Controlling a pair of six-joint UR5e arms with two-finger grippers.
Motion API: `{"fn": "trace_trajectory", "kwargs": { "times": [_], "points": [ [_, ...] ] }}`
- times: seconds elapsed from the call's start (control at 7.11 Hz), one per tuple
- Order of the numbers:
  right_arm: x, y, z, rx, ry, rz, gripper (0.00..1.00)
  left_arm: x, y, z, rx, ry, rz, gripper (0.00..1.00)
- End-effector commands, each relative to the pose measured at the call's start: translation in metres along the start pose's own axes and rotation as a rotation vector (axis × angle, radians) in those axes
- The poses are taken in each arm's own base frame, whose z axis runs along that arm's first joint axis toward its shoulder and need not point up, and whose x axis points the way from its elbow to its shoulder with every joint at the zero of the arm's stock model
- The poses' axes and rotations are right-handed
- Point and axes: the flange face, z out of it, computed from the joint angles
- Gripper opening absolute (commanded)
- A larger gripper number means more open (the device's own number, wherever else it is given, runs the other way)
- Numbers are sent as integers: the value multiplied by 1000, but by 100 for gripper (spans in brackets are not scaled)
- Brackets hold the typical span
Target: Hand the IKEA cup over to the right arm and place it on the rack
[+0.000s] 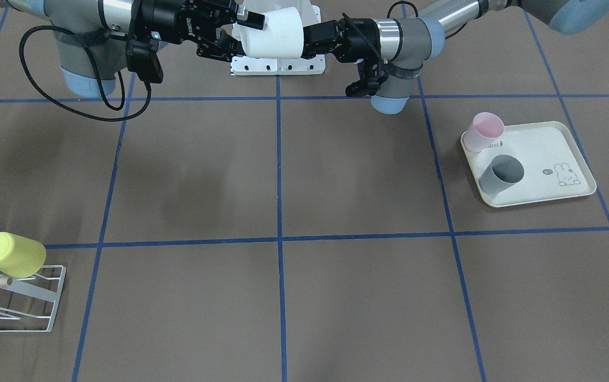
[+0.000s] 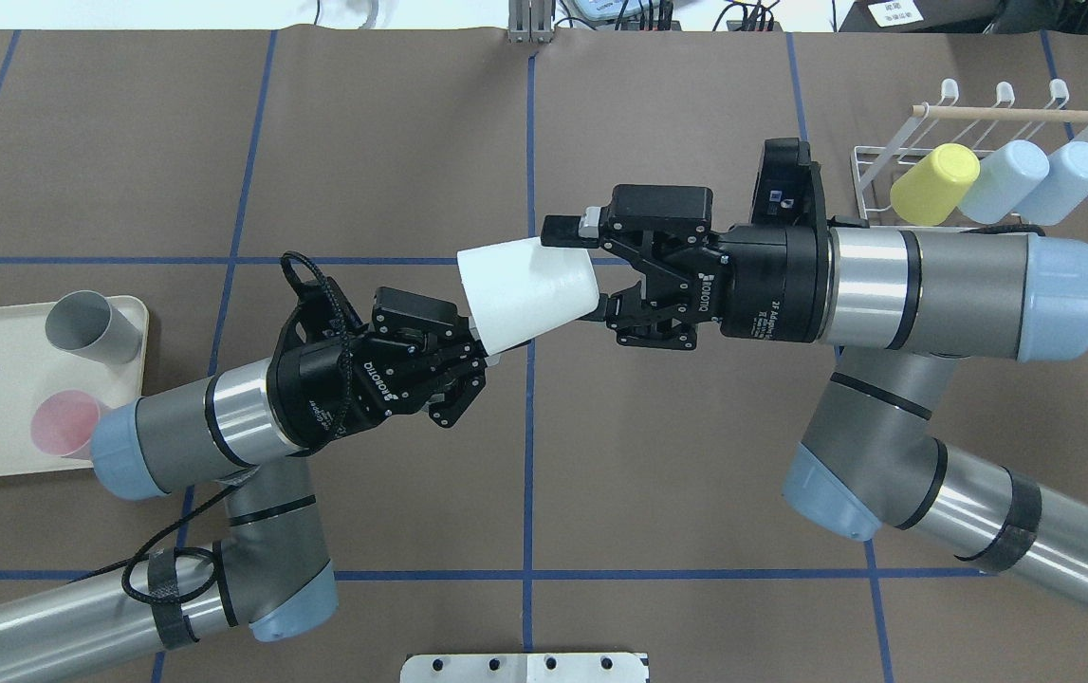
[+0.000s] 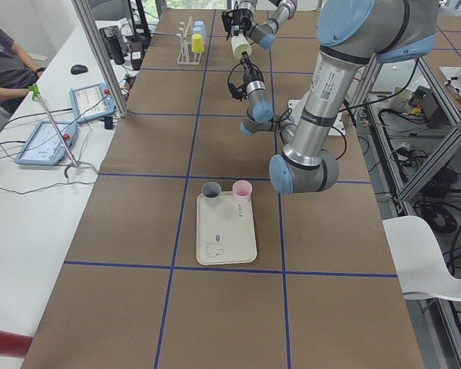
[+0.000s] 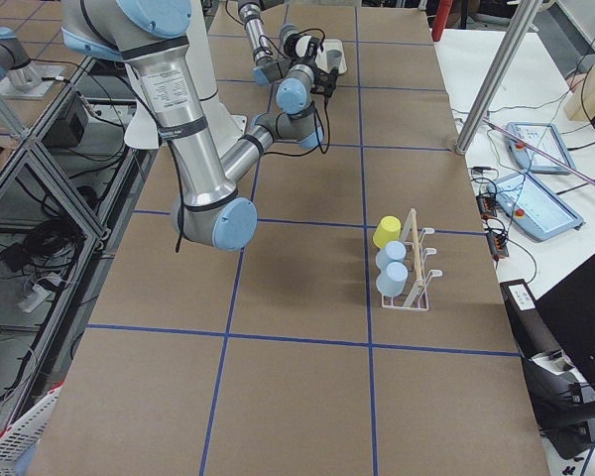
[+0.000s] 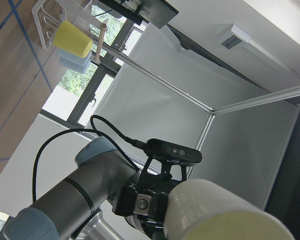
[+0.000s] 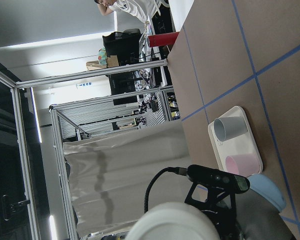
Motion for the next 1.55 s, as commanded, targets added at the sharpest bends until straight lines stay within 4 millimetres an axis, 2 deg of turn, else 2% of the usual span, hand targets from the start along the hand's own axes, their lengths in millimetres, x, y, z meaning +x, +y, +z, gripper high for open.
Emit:
{"fn": "trace_trajectory", "kwargs": {
  "times": [0.0, 0.14, 0.28, 0.42, 0.56, 0.7, 0.84, 0.98, 1.27, 1.41],
  "points": [
    [1, 0, 0, 1, 2, 2, 22, 1, 1, 1, 4, 1, 1, 76],
    [1, 0, 0, 1, 2, 2, 19, 4, 0, 0, 6, 3, 5, 78],
    [0, -1, 0, 3, 1, 1, 18, 12, -2, -4, 4, 12, 16, 95],
    [-1, -4, -3, 10, 0, -2, 18, 18, -13, -24, 34, -4, 37, 94],
    [-12, -17, -12, 42, -10, -18, 18, 22, -28, -51, 73, -29, 59, 92],
    [-22, -32, -25, 81, -15, -39, 19, 38, -44, -72, 110, -35, 95, 91],
    [-34, -53, -41, 141, -1, -63, 20, 62, -64, -95, 164, -42, 143, 91],
    [-41, -79, -63, 221, 56, -87, 20, 97, -87, -123, 181, -119, 210, 91],
    [-22, -112, -99, 315, 239, -276, 20, 209, -137, -164, 286, -424, 331, 92],
    [-26, -135, -114, 381, 329, -344, 20, 226, -149, -174, 274, -603, 453, 96]
  ]
}}
